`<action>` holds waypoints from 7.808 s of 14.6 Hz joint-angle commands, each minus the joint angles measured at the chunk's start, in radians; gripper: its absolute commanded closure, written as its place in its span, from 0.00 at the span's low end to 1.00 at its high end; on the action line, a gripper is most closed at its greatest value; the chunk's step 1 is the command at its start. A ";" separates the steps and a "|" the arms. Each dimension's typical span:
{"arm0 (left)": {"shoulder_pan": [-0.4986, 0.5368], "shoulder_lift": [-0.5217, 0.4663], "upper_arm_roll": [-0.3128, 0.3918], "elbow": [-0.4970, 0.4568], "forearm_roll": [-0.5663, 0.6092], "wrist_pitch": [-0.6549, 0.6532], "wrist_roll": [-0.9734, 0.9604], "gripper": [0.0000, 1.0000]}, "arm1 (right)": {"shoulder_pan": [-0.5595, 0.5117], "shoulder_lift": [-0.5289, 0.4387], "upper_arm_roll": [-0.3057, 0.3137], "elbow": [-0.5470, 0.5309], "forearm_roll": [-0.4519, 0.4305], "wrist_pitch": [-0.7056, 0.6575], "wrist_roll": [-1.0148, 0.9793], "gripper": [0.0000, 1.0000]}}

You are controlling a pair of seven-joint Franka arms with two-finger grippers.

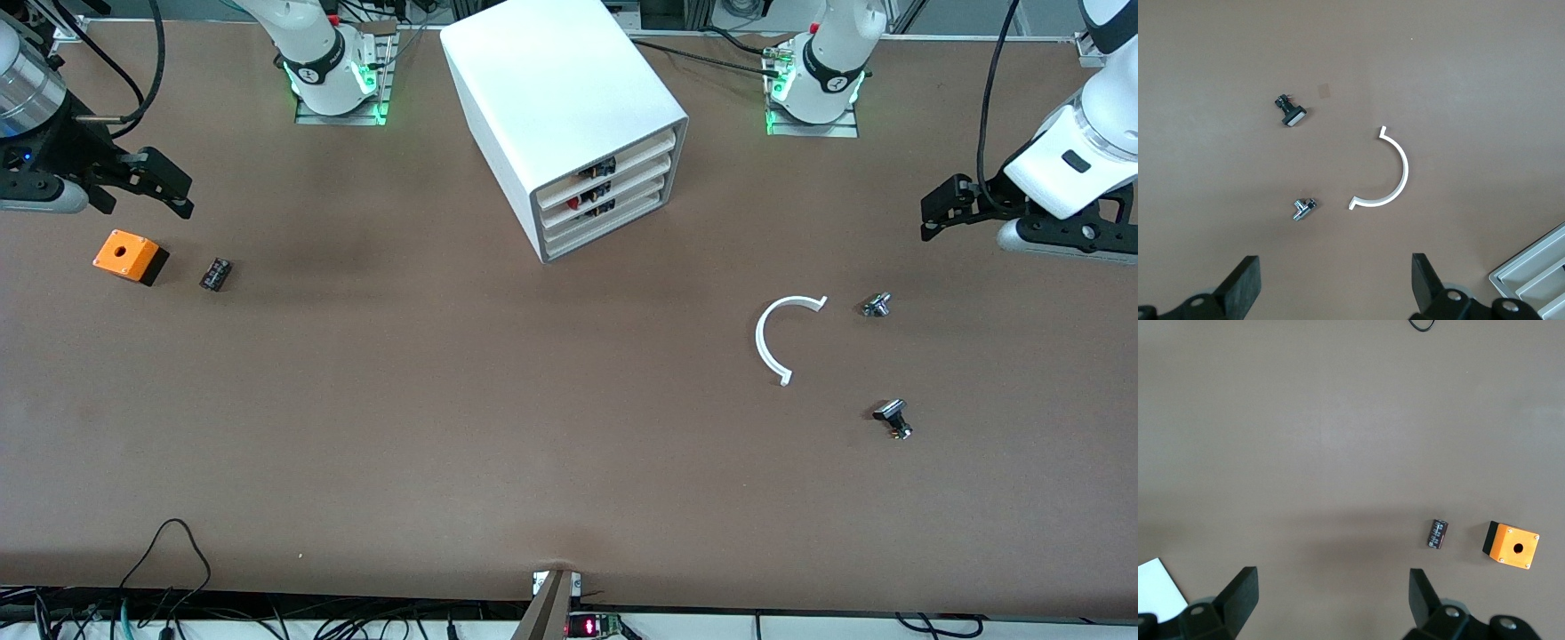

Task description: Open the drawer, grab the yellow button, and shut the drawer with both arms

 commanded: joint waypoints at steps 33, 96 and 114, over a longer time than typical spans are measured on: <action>-0.011 0.265 -0.097 -0.064 -0.774 -0.255 0.225 0.02 | 0.110 0.330 0.012 0.026 0.102 0.165 0.035 0.00; 0.188 0.561 -0.306 0.172 -0.655 -0.217 0.436 0.00 | 0.790 0.876 0.034 0.734 0.117 0.162 1.822 0.00; 0.141 0.464 -0.307 0.575 0.033 -0.353 0.081 0.00 | 0.799 0.885 0.037 0.737 0.119 0.234 1.822 1.00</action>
